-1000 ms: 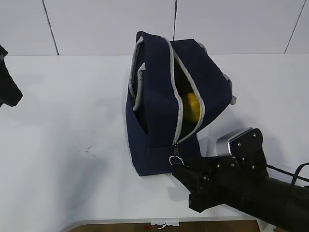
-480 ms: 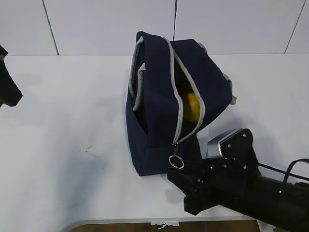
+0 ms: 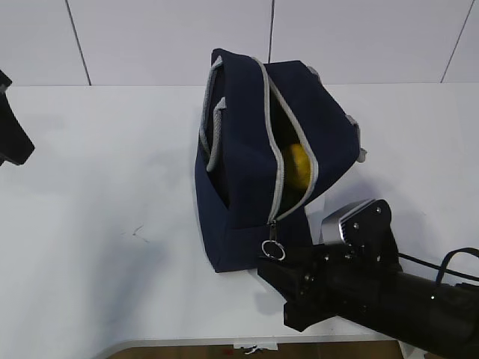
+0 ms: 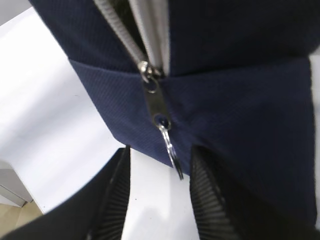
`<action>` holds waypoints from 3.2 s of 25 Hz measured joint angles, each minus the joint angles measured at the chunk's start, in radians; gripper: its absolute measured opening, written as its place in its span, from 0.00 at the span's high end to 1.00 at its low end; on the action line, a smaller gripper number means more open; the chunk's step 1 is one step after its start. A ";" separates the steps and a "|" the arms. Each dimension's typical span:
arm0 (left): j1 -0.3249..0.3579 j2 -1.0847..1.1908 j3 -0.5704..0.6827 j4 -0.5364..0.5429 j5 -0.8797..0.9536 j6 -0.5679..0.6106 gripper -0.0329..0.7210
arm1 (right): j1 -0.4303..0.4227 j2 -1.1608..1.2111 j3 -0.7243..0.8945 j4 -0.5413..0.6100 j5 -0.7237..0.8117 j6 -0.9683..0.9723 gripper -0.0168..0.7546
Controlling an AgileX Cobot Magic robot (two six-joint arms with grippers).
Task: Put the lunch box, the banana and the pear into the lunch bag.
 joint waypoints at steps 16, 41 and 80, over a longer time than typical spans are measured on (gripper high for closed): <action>0.000 0.000 0.000 0.000 0.000 0.000 0.63 | 0.000 0.000 0.000 0.007 -0.011 0.000 0.72; 0.000 0.000 0.000 0.000 0.002 0.000 0.63 | 0.000 -0.102 0.005 0.007 0.064 0.086 0.99; 0.000 0.000 0.000 -0.004 0.002 0.062 0.63 | 0.000 -0.564 -0.406 -0.570 0.850 0.670 0.99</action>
